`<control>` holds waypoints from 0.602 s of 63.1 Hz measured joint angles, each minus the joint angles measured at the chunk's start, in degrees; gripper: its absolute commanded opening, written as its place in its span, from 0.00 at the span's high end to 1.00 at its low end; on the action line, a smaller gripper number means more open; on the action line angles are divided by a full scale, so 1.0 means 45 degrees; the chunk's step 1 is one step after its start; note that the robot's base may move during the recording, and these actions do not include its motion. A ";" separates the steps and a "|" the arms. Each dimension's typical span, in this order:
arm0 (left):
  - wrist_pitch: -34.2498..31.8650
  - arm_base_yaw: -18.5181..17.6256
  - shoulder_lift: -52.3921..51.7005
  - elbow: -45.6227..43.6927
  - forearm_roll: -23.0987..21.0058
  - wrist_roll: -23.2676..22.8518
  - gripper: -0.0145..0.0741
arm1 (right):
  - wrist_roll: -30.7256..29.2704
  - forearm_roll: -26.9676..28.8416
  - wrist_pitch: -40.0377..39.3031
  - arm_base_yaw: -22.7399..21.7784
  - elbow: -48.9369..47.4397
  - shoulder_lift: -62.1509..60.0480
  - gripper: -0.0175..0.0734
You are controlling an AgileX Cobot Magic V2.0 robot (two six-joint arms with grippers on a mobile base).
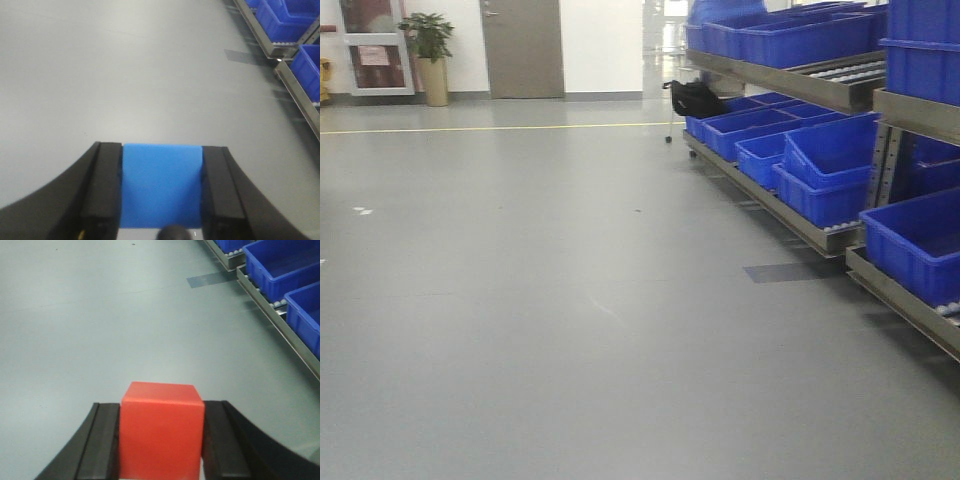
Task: Sort and place red and blue blocks on shelf
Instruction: 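Drive the base across the floor toward the shelf of blue bins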
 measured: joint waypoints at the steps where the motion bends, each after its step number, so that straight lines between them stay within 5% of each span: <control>1: 0.0000 0.0000 0.0000 0.0000 0.0000 0.0000 0.70 | 0.0000 0.0000 0.0000 0.0000 0.0000 0.0000 0.75; 38: 0.0000 0.0000 0.0000 0.0000 0.0020 0.0000 0.70 | 0.0000 0.0000 0.0000 0.0000 0.0000 0.0000 0.75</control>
